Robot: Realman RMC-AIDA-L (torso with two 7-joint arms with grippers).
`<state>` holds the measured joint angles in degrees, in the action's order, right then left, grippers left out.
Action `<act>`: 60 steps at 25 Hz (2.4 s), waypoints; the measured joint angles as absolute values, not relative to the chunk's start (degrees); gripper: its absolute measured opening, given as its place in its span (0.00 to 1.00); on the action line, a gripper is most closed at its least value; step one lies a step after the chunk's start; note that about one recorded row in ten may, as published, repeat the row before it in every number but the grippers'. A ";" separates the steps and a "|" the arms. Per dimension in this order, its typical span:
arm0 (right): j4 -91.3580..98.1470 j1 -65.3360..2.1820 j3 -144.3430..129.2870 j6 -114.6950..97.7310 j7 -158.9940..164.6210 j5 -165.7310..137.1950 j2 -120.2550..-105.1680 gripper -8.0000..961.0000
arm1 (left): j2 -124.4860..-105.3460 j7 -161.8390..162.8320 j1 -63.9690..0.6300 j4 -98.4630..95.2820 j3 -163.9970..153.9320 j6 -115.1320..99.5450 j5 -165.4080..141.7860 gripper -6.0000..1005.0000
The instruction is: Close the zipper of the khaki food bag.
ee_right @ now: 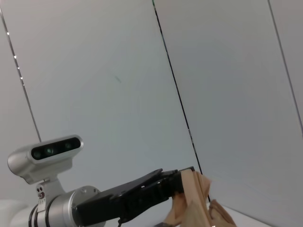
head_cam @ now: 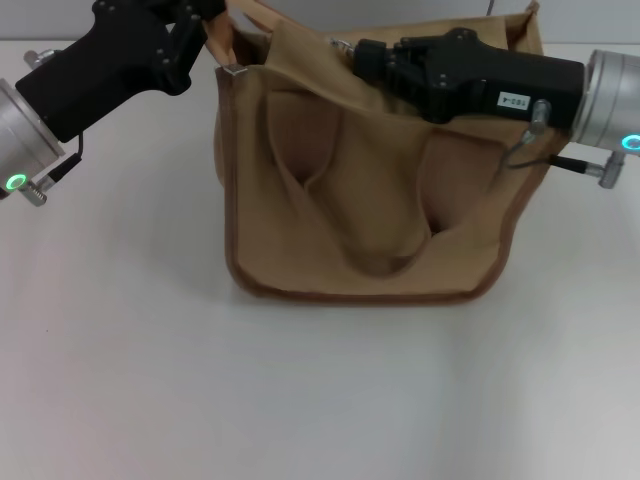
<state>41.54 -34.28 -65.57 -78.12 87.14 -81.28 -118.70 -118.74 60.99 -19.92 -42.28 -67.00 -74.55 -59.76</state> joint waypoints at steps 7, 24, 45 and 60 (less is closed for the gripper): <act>47.06 -30.95 -65.04 -78.21 92.60 -85.81 -118.49 0.01 | -118.74 59.38 -19.34 -38.78 -64.87 -75.19 -58.60 0.13; 49.57 -26.86 -55.97 -83.29 96.11 -92.72 -118.50 0.01 | -118.65 58.62 -17.52 -36.83 -60.13 -75.70 -58.33 0.14; 49.82 -24.89 -46.60 -92.72 96.94 -95.30 -118.91 0.01 | -118.64 56.25 -16.84 -35.56 -60.38 -78.19 -58.77 0.14; 47.38 -21.33 -44.76 -102.72 89.87 -89.21 -119.27 0.47 | -118.54 50.79 -13.79 -35.93 -58.41 -93.67 -52.30 0.35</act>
<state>47.38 -21.33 -44.76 -102.72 89.87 -89.21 -119.27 -118.54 50.79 -13.79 -35.93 -58.41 -93.67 -52.30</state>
